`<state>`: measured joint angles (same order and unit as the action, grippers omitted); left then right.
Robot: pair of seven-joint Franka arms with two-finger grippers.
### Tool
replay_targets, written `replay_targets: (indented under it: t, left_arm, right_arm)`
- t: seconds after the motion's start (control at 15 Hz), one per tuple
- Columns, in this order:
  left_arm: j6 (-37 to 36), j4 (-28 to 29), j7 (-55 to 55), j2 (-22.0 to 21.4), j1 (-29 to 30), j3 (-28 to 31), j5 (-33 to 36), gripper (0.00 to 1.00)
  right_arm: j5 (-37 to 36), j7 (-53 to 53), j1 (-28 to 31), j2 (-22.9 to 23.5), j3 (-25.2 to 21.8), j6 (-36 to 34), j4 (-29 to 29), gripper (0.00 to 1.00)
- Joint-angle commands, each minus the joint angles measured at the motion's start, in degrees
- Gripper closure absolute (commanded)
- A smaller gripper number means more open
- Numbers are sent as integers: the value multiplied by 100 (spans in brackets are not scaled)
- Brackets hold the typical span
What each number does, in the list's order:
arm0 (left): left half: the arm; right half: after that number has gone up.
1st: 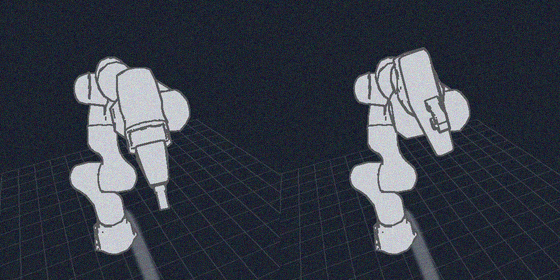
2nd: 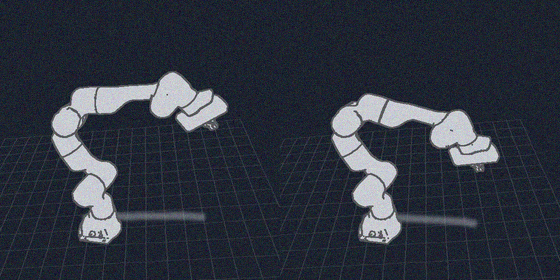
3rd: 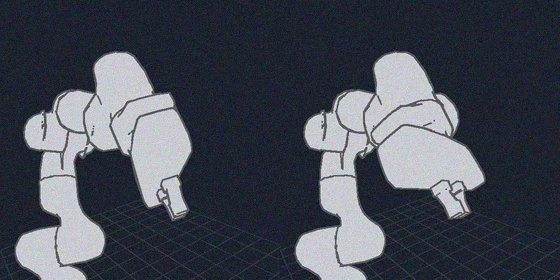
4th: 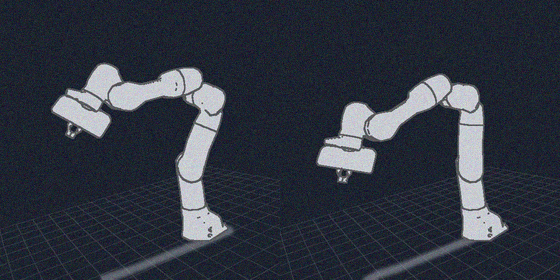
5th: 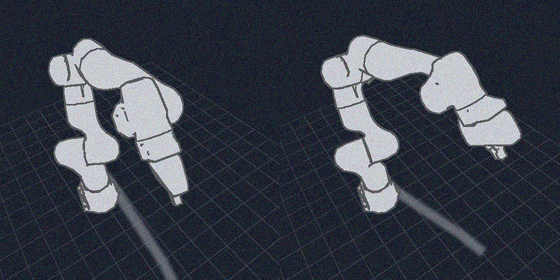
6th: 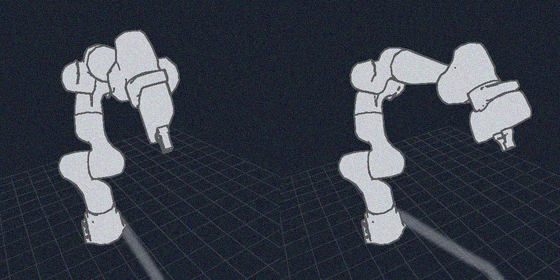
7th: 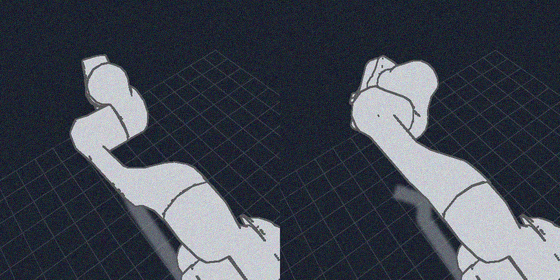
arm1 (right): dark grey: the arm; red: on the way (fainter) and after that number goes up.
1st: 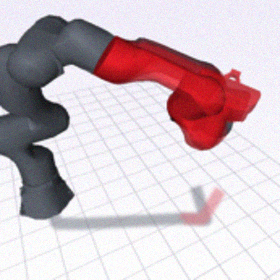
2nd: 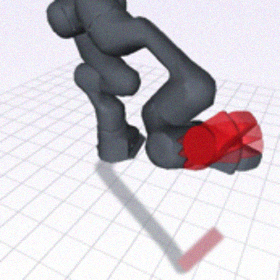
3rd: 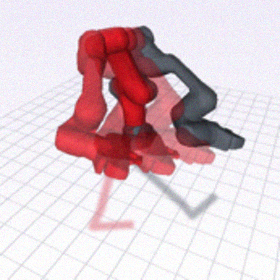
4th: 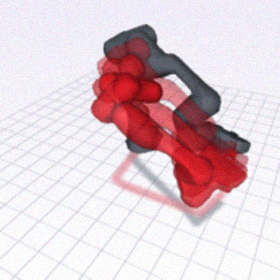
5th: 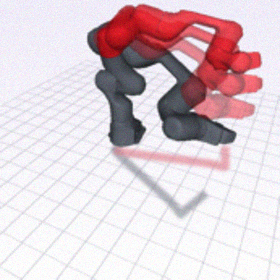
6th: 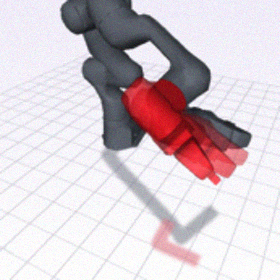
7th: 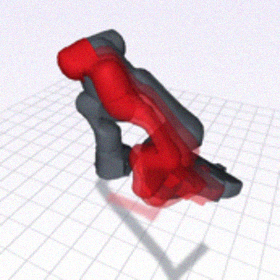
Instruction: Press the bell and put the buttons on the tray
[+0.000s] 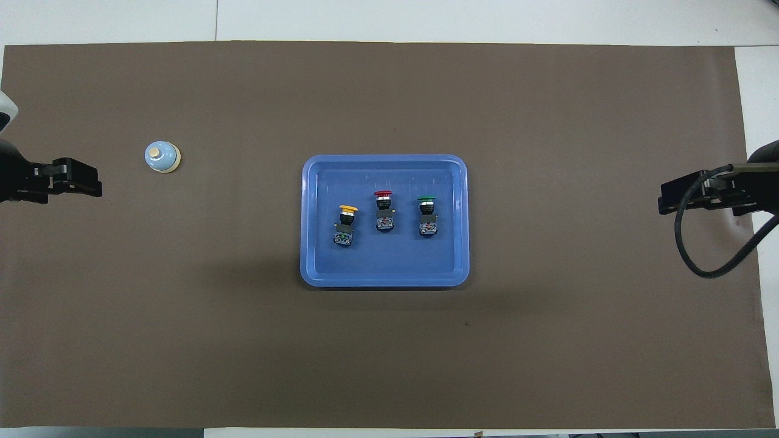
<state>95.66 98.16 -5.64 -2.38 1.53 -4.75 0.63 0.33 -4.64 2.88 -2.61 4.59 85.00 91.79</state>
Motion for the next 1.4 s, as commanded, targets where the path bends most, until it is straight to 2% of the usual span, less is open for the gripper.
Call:
replay_targets:
  t: [0.0, 0.4, 0.67, 1.34]
  left_arm:
    - [-188, 106, -77, -52, -161, 26, -1, 0]
    - [-268, 159, 1, -87, -188, 18, -10, 0]
    - [-355, 186, 651, -105, -188, 18, -116, 0]
    - [-303, 177, 617, -131, -118, 44, -124, 0]
  right_arm:
    - [108, 147, 117, -100, 59, 42, 120, 0]
    - [108, 147, 117, -100, 59, 42, 120, 0]
    - [108, 147, 117, -100, 59, 42, 120, 0]
    - [108, 147, 117, -100, 59, 42, 120, 0]
